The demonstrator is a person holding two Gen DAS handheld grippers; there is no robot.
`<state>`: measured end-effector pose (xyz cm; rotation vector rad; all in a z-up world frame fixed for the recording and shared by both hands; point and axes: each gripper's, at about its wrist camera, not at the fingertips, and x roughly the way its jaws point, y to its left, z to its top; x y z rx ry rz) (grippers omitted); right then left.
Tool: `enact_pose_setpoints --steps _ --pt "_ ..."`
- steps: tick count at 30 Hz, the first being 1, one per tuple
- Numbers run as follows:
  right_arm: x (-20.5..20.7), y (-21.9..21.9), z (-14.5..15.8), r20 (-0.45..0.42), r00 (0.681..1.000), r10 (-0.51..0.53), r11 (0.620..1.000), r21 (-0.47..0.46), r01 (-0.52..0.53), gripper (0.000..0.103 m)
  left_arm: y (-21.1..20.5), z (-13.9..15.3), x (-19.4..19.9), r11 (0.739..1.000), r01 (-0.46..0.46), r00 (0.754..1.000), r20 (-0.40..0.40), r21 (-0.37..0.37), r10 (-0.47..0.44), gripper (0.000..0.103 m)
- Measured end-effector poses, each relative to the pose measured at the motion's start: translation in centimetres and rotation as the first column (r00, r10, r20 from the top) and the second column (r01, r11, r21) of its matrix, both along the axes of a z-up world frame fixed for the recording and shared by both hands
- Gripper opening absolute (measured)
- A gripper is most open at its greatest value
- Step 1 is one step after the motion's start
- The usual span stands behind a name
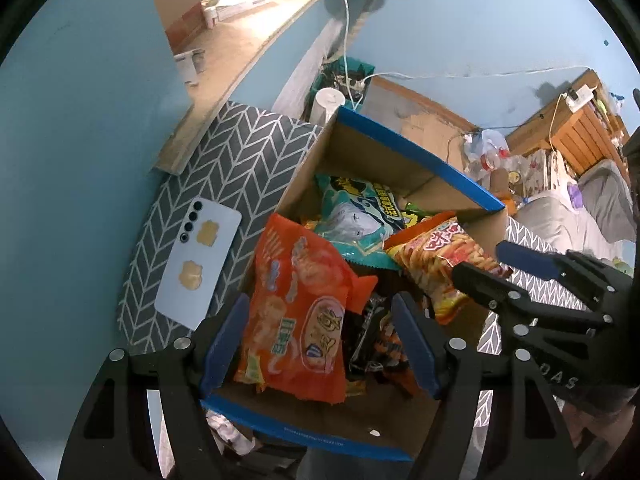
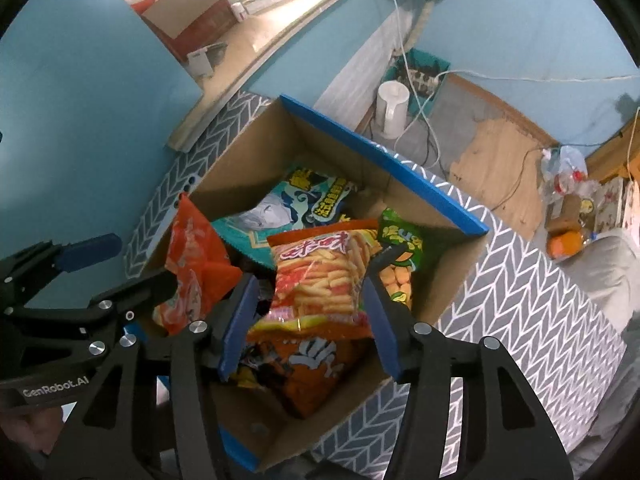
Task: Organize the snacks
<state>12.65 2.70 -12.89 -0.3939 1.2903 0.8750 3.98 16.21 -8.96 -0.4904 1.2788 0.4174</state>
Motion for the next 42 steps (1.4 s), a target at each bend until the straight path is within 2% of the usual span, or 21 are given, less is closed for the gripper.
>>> enact_pose_setpoints --steps 2,7,9,17,19,22,27,29,34,42 --pt "-0.2 -0.3 0.7 0.022 1.000 -0.006 1.000 -0.004 0.006 0.065 -0.1 0.5 -0.4 1.000 -0.008 1.000 0.010 0.006 0.007 0.075" --pt "-0.3 -1.4 3.2 0.081 0.996 -0.027 1.000 0.009 0.026 0.068 -0.2 2.2 -1.4 0.999 -0.033 0.998 0.045 0.017 0.032 0.077" --pt "-0.2 -2.0 4.2 0.101 0.994 -0.043 0.999 0.021 0.041 0.073 -0.3 3.0 -1.8 0.999 -0.044 0.997 0.064 0.015 0.043 0.078" --pt "0.1 -5.0 8.0 0.148 0.978 -0.145 0.987 0.085 0.133 0.074 -1.2 5.8 -2.2 0.998 -0.062 0.989 0.138 0.027 0.057 0.078" --pt "0.0 -5.9 8.8 0.165 0.971 -0.174 0.982 0.098 0.159 0.074 -1.5 6.5 -2.1 0.997 -0.058 0.986 0.161 0.043 0.050 0.082" --pt "0.0 -7.4 9.7 0.175 0.960 -0.218 0.973 0.117 0.200 0.079 -2.2 7.6 -1.9 0.997 -0.047 0.980 0.197 0.066 0.033 0.083" --pt "0.0 -9.7 10.9 0.190 0.940 -0.284 0.956 0.135 0.262 0.079 -3.0 9.0 -1.3 0.996 -0.013 0.971 0.239 0.087 -0.008 0.083" --pt "0.0 -10.6 11.4 0.207 0.928 -0.311 0.948 0.145 0.285 0.079 -3.4 9.5 -1.2 0.996 -0.002 0.966 0.257 0.094 -0.023 0.087" --pt "-0.2 -12.6 12.4 0.233 0.901 -0.365 0.928 0.168 0.332 0.081 -4.2 10.4 -0.8 0.996 0.022 0.958 0.283 0.089 -0.047 0.088" --pt "-0.4 -14.4 13.2 0.253 0.873 -0.416 0.906 0.191 0.377 0.081 -5.3 11.3 -0.1 0.990 0.062 0.950 0.297 0.125 -0.097 0.088"
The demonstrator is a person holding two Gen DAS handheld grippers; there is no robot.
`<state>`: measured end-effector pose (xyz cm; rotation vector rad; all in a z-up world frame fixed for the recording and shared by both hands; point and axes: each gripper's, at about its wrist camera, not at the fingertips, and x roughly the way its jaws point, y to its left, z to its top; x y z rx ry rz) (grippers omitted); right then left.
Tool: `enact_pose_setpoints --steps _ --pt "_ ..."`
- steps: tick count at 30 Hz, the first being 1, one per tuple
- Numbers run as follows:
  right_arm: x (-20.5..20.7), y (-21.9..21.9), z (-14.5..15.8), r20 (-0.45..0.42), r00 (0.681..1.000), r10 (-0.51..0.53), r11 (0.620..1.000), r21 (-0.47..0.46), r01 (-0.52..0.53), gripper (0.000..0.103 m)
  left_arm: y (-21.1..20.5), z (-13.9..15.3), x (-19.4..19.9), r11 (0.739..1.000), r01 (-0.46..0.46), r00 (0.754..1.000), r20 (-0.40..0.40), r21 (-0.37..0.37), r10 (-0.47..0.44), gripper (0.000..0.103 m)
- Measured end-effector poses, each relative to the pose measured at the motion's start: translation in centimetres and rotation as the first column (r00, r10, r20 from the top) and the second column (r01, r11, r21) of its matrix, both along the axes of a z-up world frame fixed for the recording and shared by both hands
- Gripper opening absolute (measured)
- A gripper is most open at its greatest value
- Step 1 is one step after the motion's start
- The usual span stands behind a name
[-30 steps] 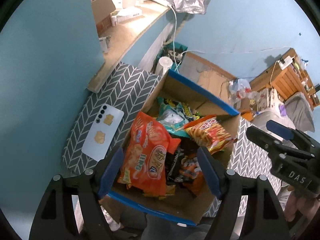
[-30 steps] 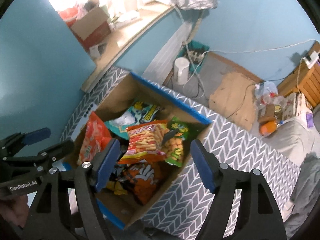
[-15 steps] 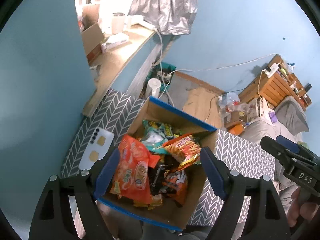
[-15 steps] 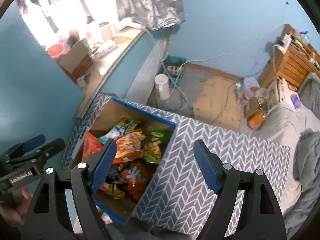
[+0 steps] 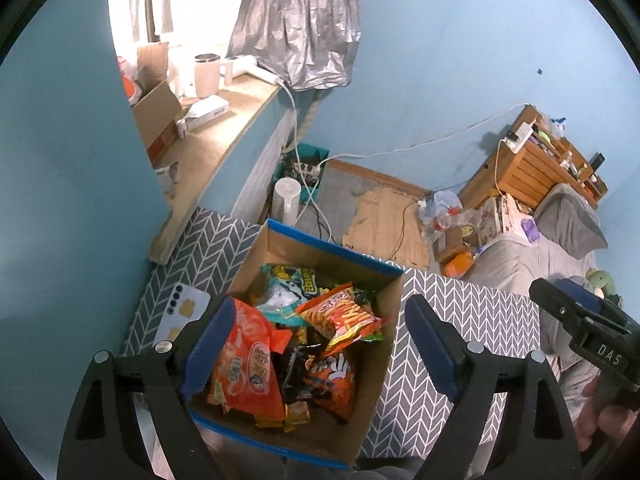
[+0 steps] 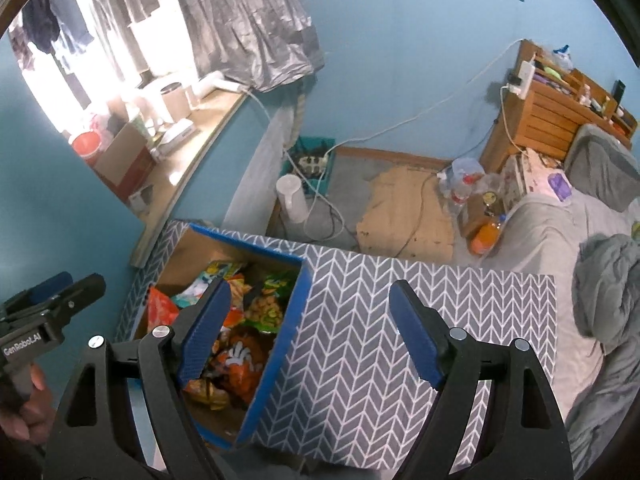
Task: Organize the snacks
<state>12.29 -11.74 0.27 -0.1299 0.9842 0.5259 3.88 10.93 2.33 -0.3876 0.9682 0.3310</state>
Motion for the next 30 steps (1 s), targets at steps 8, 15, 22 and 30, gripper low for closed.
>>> enact_pose_setpoints --steps 8,15,22,30 --pt "0.0 -0.5 0.3 0.009 1.000 -0.008 1.000 0.007 0.008 0.081 -0.7 0.4 0.1 0.999 0.025 1.000 0.003 0.026 -0.025 0.088" --pt "-0.1 -0.5 0.7 0.012 1.000 -0.005 1.000 0.013 0.005 0.081 -1.0 0.6 0.2 0.999 0.026 1.000 0.003 0.042 -0.026 0.088" --pt "0.0 -0.4 0.7 0.015 1.000 -0.009 1.000 0.015 0.009 0.081 -1.3 0.7 0.4 0.999 0.033 0.999 0.012 0.041 -0.033 0.088" --pt "0.0 -0.3 0.8 0.010 1.000 -0.017 1.000 0.022 0.017 0.081 -1.4 0.7 0.5 0.999 0.028 1.000 0.013 0.045 -0.028 0.088"
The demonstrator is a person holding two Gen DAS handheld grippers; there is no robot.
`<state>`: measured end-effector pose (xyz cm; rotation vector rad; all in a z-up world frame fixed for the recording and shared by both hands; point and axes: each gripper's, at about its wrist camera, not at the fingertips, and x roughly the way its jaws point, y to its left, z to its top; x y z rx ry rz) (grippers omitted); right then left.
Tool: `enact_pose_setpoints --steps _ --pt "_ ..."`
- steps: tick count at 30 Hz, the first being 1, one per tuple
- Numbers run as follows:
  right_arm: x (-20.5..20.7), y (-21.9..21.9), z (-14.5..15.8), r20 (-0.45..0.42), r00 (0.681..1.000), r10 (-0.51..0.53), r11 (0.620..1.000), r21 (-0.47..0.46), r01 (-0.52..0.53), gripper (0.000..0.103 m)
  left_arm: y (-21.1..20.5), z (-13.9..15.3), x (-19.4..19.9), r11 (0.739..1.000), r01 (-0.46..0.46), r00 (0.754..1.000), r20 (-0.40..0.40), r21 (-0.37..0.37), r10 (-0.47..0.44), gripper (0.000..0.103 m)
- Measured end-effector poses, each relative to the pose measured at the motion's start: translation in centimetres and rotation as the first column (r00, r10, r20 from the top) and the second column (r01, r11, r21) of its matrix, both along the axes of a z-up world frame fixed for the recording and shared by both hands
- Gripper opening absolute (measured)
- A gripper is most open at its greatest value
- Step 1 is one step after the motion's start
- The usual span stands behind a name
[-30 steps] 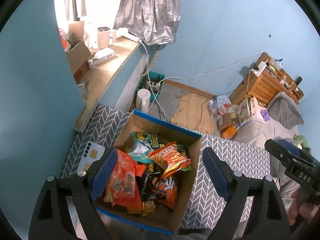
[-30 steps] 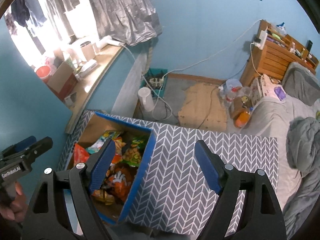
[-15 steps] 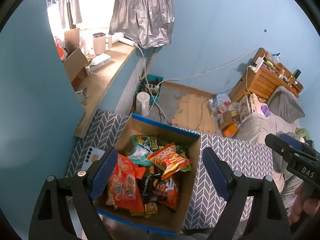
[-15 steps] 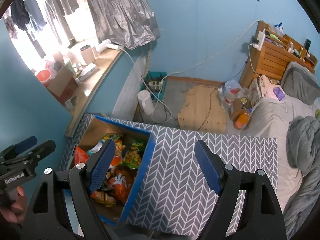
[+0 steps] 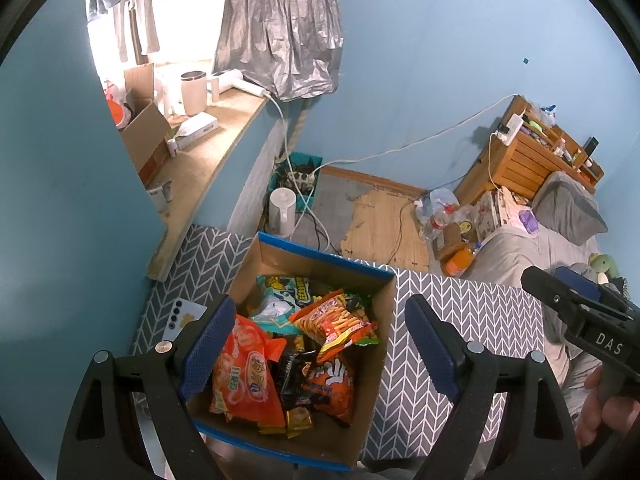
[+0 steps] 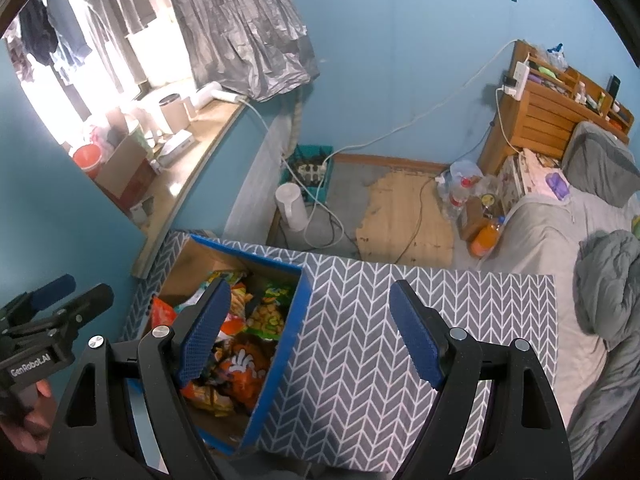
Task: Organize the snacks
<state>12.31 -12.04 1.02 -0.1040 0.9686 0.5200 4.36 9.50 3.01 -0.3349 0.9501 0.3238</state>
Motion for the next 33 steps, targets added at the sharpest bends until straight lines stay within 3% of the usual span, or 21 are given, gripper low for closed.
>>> enact_pose_setpoints --steps 16,33 --pt "0.6 0.0 0.0 -0.007 1.000 0.003 1.000 0.005 -0.003 0.081 0.1 0.5 0.8 1.000 0.008 1.000 0.005 0.017 -0.008 0.088" --pt "1.6 0.3 -0.3 -0.017 1.000 0.013 1.000 0.002 -0.013 0.081 0.8 -0.2 1.9 1.000 -0.002 0.999 -0.045 0.028 0.003 0.088"
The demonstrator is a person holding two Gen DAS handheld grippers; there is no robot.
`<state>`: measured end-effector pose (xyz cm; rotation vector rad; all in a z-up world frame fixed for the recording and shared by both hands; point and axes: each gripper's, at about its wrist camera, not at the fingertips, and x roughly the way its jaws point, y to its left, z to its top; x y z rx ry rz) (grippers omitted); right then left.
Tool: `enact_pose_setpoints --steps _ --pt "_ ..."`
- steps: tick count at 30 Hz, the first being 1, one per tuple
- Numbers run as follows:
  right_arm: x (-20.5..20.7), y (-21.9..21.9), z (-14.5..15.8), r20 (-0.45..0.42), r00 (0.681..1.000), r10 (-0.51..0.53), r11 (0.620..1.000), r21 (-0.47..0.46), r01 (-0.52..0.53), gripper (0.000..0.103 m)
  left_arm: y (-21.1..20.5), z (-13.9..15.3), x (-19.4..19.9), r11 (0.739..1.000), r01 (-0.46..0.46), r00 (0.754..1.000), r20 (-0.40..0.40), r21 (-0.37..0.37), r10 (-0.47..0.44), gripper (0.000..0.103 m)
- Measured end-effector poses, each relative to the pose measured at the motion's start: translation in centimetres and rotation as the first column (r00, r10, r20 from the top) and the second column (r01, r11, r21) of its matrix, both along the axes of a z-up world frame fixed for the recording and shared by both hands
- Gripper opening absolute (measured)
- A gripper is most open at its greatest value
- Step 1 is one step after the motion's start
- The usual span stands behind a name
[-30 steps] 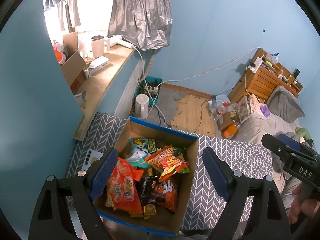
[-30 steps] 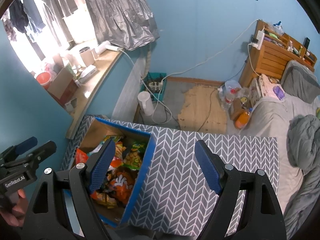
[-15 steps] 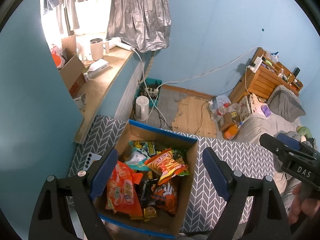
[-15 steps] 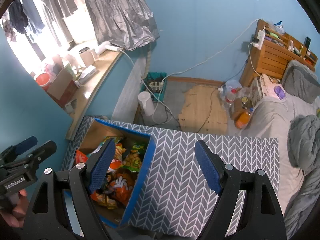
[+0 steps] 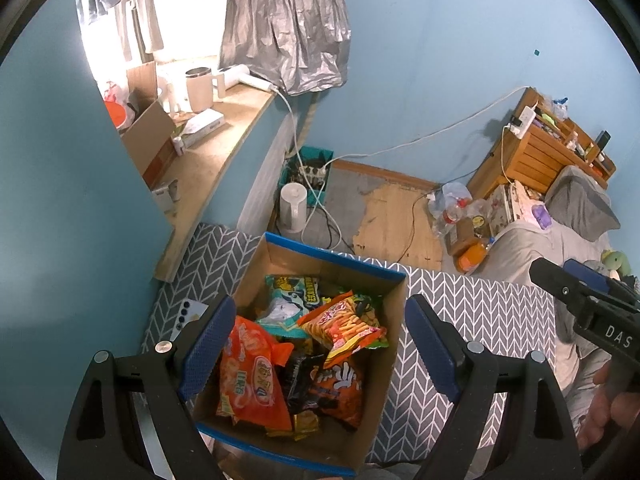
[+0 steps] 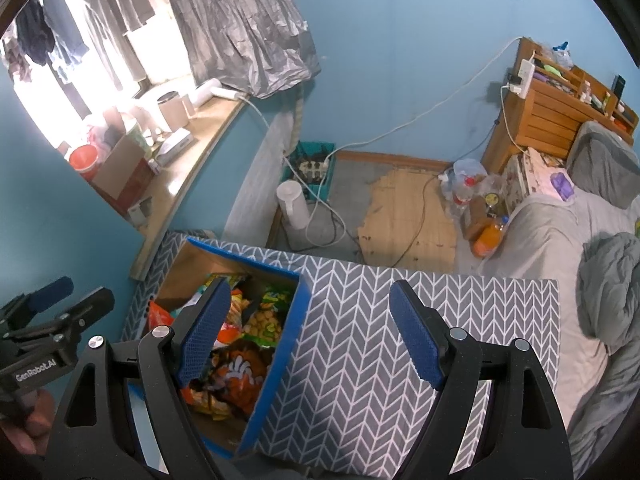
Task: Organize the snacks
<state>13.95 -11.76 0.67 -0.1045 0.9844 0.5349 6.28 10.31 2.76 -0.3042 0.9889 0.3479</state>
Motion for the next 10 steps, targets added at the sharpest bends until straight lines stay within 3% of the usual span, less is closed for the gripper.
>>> enact_pose_setpoints --steps 10 --pt "0.93 0.59 -0.27 -0.006 1.000 0.021 1.000 -0.007 -0.021 0.081 0.42 -0.29 0.16 1.000 -0.014 1.000 0.003 -0.002 0.014 0.088"
